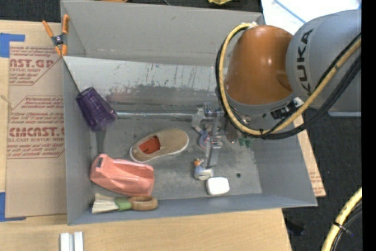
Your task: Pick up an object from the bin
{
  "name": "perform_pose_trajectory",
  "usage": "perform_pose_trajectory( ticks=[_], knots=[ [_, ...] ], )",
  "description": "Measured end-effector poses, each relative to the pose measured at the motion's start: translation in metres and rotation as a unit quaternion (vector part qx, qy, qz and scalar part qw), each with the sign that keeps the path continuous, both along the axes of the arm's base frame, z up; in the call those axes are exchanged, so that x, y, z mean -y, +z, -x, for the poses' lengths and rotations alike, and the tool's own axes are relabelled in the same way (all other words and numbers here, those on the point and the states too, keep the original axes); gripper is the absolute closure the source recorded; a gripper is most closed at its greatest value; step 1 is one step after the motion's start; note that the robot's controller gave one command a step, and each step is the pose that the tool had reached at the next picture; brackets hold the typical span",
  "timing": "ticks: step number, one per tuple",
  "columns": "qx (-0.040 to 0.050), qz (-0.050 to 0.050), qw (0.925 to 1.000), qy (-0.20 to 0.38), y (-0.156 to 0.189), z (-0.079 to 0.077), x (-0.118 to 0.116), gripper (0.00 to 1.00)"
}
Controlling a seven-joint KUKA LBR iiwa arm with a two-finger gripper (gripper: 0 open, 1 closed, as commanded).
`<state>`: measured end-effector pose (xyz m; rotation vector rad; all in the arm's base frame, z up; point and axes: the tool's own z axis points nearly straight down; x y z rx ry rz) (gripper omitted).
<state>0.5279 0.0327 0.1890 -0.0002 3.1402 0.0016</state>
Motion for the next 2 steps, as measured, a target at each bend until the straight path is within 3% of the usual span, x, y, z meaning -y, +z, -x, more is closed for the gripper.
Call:
perform_pose_trajectory(
  ticks=[1, 2],
  knots=[
    [0.0004, -0.001, 0.9998, 0.018, -0.1207, -0.0485, -0.0981, 0.00],
    [0.0069, 0.001, 0.9956, 0.094, -0.1188, -0.0569, -0.0944, 0.00]
  ],
)
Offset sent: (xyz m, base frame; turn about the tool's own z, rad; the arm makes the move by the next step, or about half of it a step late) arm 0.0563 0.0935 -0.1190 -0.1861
